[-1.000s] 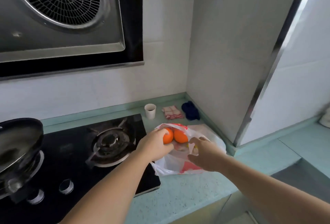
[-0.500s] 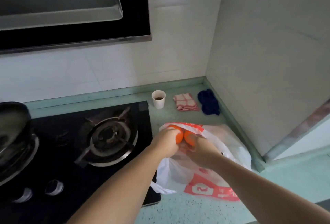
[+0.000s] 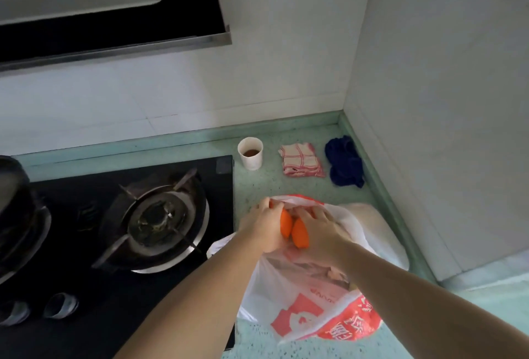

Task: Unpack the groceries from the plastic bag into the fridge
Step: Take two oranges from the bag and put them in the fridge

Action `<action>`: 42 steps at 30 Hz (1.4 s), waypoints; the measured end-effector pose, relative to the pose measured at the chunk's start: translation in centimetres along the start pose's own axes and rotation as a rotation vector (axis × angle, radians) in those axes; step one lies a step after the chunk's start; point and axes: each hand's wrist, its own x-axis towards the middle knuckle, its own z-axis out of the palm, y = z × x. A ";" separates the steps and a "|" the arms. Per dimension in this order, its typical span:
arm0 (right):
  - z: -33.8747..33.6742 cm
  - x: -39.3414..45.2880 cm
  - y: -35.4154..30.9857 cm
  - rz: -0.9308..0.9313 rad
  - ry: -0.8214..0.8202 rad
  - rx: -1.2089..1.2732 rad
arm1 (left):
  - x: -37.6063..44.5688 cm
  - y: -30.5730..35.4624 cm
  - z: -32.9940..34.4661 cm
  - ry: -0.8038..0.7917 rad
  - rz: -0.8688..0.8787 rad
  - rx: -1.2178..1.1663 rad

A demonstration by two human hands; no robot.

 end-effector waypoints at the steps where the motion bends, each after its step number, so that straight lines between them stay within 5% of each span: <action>1: 0.1 0.2 0.1 -0.004 -0.012 0.004 | 0.2 0.1 0.3 -0.039 -0.008 -0.015; 11: -1.3 -0.1 0.0 0.027 -0.009 0.163 | -0.6 -0.8 -0.3 -0.095 0.114 -0.004; 18: -6.0 -2.5 -2.3 0.150 0.217 0.427 | -2.3 -2.1 -5.0 -0.001 0.141 -0.438; 27: -10.0 -7.5 -6.7 0.127 0.362 0.263 | -6.4 -4.6 -11.3 0.179 0.257 -0.443; 34: -10.3 -10.3 -9.7 0.091 0.447 0.341 | -11.4 -5.2 -13.0 0.358 0.199 -0.416; 42: -9.5 -14.3 -13.4 0.010 0.341 0.864 | -21.6 -4.4 -13.4 0.541 -0.074 -0.334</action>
